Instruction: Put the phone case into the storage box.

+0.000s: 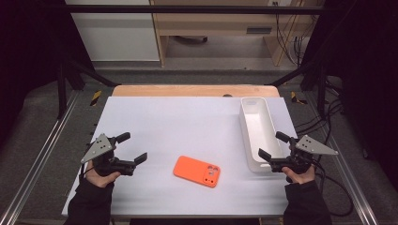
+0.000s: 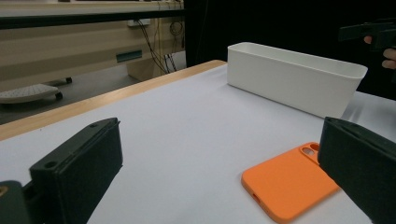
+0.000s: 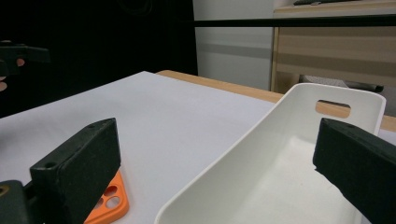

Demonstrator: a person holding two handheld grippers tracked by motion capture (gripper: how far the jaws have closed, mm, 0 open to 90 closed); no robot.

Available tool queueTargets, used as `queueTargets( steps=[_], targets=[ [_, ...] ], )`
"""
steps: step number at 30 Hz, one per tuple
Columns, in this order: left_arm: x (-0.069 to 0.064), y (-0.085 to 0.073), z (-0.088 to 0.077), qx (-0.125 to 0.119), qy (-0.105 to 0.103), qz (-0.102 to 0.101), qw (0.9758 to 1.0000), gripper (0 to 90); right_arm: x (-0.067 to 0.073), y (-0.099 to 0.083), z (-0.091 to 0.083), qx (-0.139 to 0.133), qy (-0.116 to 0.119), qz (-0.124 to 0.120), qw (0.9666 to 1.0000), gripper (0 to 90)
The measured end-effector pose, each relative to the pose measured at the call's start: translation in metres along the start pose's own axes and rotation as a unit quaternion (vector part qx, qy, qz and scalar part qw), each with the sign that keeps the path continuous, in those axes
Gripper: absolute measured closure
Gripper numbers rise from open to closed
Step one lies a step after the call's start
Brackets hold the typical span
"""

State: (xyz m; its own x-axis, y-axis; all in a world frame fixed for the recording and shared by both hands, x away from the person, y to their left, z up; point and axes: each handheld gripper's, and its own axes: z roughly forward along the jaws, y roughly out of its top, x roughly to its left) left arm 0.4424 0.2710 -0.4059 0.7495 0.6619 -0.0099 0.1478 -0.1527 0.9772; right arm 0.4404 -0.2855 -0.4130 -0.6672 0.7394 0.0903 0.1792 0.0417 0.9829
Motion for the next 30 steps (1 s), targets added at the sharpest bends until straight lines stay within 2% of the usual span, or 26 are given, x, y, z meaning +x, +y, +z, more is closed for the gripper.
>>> queueTargets(
  steps=[11,30],
  targets=[
    [-0.004,0.003,0.002,0.003,-0.005,0.004,1.0000,0.0,0.000,0.000,0.000,0.001,0.003,-0.004,1.0000,1.0],
    [-0.029,0.007,0.023,0.029,-0.025,0.013,0.9992,0.0,0.001,0.000,0.001,0.004,0.002,-0.007,1.0000,0.6]
  ],
)
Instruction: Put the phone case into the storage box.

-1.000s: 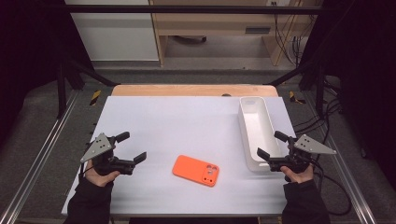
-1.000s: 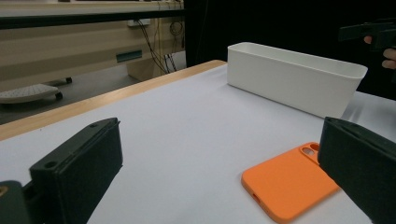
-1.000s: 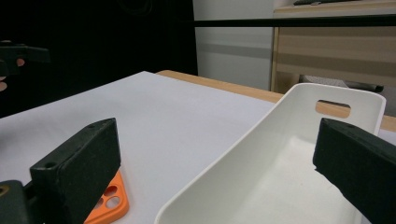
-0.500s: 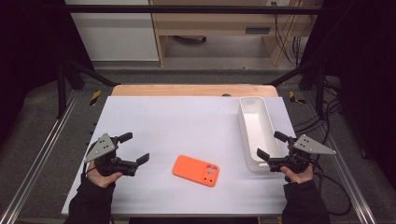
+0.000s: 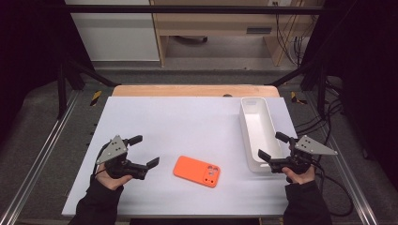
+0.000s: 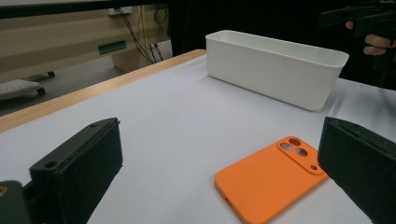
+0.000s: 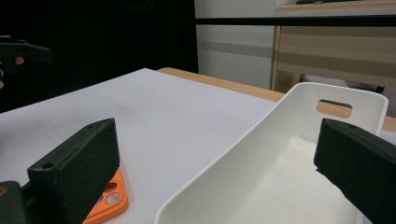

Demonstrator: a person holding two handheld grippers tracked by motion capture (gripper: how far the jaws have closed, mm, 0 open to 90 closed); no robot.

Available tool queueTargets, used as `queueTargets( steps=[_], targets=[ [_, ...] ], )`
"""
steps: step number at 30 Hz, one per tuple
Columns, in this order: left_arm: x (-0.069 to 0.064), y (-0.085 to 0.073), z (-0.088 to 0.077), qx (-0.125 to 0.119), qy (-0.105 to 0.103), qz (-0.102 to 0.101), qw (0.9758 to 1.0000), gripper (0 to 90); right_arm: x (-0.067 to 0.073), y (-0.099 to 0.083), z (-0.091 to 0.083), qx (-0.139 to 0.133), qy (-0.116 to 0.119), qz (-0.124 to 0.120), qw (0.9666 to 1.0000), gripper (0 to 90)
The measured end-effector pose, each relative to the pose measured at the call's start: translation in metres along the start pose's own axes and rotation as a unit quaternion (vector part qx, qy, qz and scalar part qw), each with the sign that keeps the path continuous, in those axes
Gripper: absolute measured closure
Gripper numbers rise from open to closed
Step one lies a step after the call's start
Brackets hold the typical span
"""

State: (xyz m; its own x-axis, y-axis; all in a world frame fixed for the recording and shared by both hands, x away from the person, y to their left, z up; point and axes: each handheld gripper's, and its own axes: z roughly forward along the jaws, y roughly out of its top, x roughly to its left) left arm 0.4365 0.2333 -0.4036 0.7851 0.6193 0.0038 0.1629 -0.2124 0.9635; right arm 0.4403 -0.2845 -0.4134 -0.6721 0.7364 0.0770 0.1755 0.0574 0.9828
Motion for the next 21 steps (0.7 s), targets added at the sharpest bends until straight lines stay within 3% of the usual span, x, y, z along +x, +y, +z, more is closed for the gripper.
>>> queueTargets(
  steps=[21],
  targets=[
    [-0.037,-0.007,0.042,0.049,-0.028,-0.001,0.9984,0.0,0.001,-0.001,0.001,0.003,0.002,-0.006,1.0000,0.5]
  ],
)
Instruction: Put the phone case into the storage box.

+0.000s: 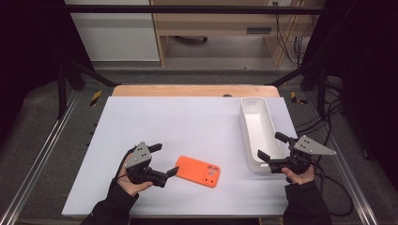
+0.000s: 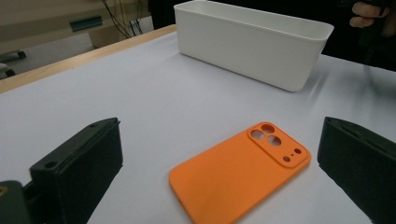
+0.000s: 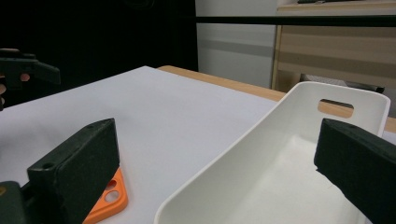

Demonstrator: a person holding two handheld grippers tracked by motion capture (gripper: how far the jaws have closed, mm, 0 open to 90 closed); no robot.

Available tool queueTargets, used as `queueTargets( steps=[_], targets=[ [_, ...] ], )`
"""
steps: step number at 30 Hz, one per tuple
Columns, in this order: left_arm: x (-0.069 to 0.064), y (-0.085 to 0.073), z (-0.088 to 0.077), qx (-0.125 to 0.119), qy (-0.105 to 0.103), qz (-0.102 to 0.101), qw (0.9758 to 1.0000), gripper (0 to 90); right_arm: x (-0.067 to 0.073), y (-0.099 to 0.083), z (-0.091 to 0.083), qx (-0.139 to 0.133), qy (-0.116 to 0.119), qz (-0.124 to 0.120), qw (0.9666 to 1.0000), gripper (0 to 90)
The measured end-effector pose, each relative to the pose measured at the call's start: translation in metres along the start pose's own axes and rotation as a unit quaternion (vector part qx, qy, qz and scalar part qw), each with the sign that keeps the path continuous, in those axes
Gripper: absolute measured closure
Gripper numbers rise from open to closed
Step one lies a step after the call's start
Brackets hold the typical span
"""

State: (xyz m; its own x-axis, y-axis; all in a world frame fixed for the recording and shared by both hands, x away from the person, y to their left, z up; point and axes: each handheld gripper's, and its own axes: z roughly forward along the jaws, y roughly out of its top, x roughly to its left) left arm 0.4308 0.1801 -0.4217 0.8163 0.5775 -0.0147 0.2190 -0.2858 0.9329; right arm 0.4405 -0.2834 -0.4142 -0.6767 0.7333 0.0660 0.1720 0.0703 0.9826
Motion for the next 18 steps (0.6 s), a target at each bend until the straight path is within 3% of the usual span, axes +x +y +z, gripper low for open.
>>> queueTargets(
  steps=[9,18],
  targets=[
    [-0.019,0.002,0.020,0.018,-0.014,0.001,0.9997,0.0,-0.001,0.001,-0.001,-0.004,-0.001,0.001,1.0000,0.5],
    [-0.038,-0.003,0.040,0.055,-0.034,0.001,0.9979,1.9,-0.001,0.000,0.000,-0.002,-0.001,0.000,1.0000,0.5]
  ],
)
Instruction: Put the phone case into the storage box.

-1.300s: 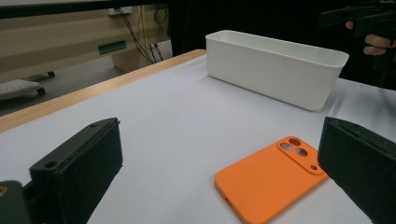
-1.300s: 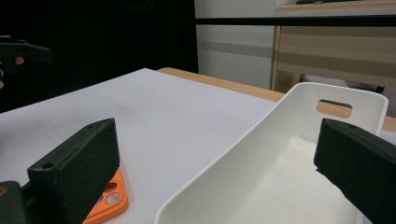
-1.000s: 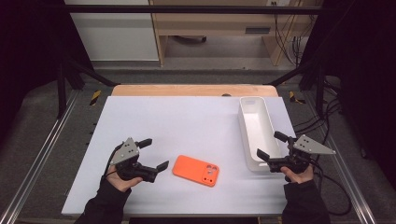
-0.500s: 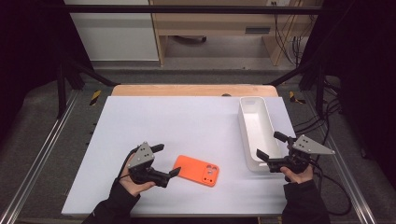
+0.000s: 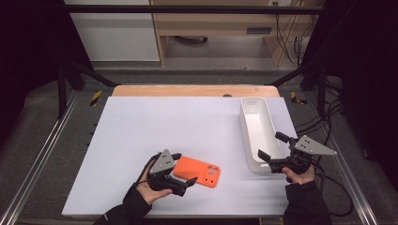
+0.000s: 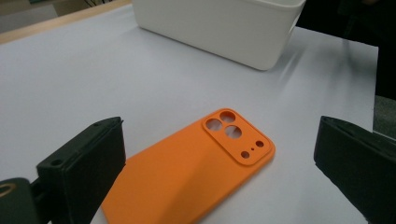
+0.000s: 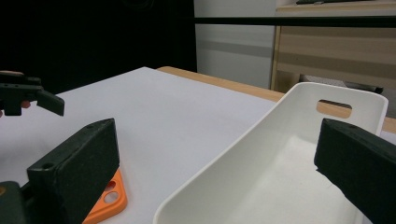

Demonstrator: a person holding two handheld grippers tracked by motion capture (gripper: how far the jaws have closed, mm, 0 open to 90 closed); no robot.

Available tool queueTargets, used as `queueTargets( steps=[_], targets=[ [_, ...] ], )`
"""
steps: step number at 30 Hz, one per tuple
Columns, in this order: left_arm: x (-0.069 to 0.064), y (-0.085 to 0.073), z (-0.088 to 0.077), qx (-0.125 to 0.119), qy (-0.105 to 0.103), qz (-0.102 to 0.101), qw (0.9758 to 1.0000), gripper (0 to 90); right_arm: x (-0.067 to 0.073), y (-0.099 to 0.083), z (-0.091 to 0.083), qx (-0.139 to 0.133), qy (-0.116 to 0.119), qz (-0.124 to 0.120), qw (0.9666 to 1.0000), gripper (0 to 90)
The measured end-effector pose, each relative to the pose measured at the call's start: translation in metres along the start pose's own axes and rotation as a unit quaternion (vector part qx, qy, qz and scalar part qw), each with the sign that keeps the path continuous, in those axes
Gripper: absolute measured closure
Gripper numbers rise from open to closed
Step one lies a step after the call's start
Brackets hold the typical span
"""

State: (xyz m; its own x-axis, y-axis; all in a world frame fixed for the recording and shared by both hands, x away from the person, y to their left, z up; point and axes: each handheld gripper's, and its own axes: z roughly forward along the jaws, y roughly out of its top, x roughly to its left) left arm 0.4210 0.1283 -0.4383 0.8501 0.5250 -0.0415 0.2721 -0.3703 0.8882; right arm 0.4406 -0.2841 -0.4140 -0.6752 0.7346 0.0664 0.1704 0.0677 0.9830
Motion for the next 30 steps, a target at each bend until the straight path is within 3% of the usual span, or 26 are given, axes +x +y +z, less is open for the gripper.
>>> queueTargets(
  steps=[8,19,30],
  targets=[
    [-0.010,-0.004,0.013,0.023,-0.009,-0.016,0.9996,6.4,0.000,0.000,0.000,0.000,0.001,-0.001,1.0000,0.5],
    [-0.024,-0.011,0.029,0.048,-0.010,-0.018,0.9986,18.4,0.000,-0.001,0.000,0.003,0.002,0.000,1.0000,0.5],
    [-0.032,-0.015,0.037,0.077,-0.005,-0.005,0.9970,41.3,0.000,-0.002,0.001,0.009,0.001,-0.003,1.0000,0.5]
  ],
)
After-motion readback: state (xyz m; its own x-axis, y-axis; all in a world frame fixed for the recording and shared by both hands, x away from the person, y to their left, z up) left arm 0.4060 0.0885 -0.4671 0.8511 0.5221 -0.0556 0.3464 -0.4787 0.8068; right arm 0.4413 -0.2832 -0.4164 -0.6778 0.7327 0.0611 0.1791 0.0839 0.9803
